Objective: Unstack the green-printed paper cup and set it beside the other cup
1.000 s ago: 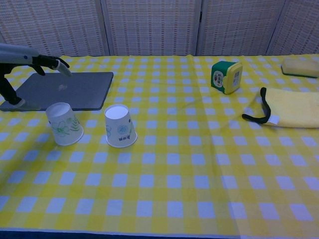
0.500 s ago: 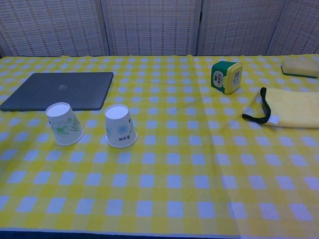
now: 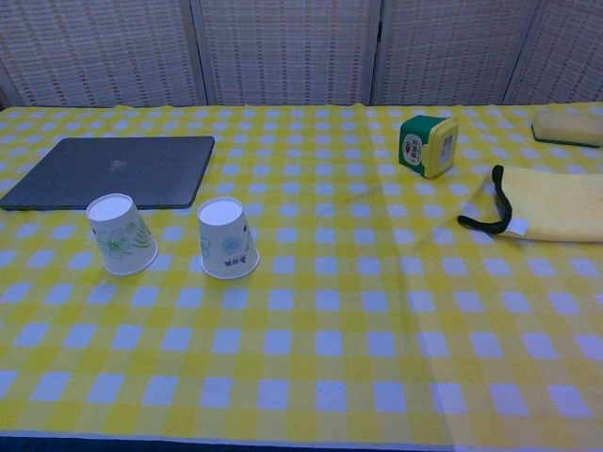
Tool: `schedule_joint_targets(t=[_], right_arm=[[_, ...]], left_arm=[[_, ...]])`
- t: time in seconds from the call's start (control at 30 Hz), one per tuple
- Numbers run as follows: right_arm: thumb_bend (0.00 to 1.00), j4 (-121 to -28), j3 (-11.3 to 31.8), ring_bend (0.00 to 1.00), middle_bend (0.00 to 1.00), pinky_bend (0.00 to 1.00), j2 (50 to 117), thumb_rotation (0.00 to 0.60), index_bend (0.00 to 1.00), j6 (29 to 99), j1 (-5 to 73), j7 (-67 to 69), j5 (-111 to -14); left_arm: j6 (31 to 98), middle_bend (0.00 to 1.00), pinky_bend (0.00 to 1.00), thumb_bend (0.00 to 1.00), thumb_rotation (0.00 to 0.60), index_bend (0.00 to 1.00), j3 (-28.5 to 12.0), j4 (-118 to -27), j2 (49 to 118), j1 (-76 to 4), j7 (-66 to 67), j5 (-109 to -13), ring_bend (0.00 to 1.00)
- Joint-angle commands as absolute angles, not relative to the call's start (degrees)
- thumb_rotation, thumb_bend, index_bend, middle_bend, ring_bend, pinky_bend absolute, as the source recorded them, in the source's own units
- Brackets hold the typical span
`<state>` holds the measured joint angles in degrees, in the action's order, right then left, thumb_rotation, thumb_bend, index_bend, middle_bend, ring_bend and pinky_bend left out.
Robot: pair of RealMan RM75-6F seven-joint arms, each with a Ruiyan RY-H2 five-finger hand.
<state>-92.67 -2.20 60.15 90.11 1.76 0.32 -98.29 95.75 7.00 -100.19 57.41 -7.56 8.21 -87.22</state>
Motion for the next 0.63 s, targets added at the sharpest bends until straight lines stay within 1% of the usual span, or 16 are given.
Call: schedule_joint_targets(t=[0.03, 0.23, 0.4, 0.63], right_arm=[[0.15, -93.03, -2.03, 0.0, 0.0, 0.0, 60.48, 0.6, 0.0, 90.27, 1.45, -0.43, -97.77], [0.15, -93.27, -1.8, 0.0, 0.0, 0.0, 61.07, 0.6, 0.0, 90.44, 0.97, -2.05, -96.98], [0.15, -93.44, -1.89, 0.0, 0.0, 0.0, 61.24, 0.6, 0.0, 90.87, 0.81, -2.52, -97.64], [0.15, -93.37, -2.37, 0.0, 0.0, 0.0, 61.69, 0.6, 0.0, 90.38, 1.13, -3.54, -99.09]], left_arm=[[97.89, 0.0, 0.16, 0.32, 0.6, 0.01, 5.38, -94.97, 61.5, -4.93, 8.03, -87.06, 0.0], [98.57, 0.0, 0.16, 0.32, 0.6, 0.02, 4.26, -89.18, 64.77, -2.83, 3.8, -86.85, 0.0], [99.13, 0.0, 0.16, 0.32, 0.6, 0.03, 3.92, -88.06, 64.97, -2.31, 2.73, -89.24, 0.0], [96.69, 0.0, 0.16, 0.32, 0.6, 0.03, 4.07, -88.01, 64.97, -2.08, 2.41, -89.95, 0.0]])
